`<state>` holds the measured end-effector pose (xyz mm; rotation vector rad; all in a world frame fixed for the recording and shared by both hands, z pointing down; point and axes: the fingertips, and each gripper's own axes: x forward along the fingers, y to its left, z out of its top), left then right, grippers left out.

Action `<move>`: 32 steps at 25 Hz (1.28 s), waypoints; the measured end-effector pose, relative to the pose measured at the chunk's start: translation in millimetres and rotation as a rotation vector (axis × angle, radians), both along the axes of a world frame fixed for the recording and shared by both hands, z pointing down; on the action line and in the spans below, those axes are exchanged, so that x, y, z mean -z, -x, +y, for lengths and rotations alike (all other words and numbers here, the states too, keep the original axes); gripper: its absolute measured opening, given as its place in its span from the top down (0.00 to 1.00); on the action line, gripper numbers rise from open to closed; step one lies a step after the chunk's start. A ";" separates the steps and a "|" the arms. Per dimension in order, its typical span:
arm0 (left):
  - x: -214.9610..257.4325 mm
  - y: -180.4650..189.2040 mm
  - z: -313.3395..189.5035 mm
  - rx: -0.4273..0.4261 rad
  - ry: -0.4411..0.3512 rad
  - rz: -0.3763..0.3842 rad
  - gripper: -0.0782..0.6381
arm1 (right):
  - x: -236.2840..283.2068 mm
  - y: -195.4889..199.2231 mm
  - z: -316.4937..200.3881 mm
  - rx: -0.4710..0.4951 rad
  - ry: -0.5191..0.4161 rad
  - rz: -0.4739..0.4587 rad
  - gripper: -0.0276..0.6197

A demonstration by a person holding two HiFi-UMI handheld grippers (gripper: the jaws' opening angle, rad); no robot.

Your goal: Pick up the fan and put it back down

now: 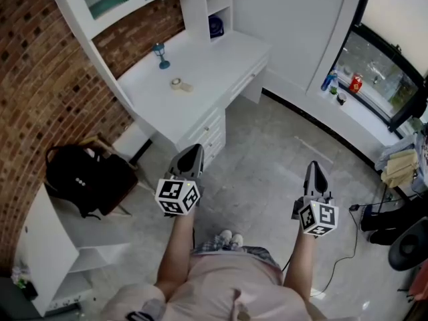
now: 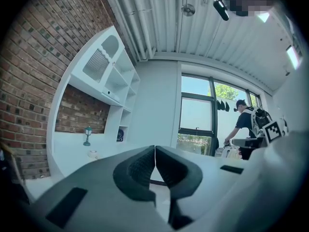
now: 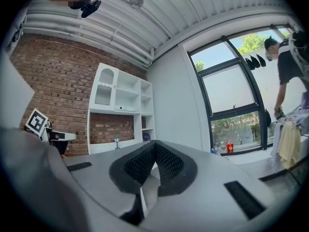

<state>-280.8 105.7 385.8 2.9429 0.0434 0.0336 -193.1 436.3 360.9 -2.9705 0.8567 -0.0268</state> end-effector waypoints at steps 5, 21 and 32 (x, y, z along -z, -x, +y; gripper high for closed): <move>-2.6 -0.9 -0.5 -0.002 -0.001 -0.006 0.85 | -1.2 -0.9 0.4 0.000 -0.034 -0.005 0.94; -19.3 -5.3 -2.5 -0.035 0.013 -0.047 0.85 | 15.7 11.0 -35.0 0.169 -0.052 0.064 0.26; -28.6 -44.6 -7.7 -0.087 0.021 -0.061 0.85 | 1.3 -15.1 -38.2 0.127 -0.058 0.022 0.22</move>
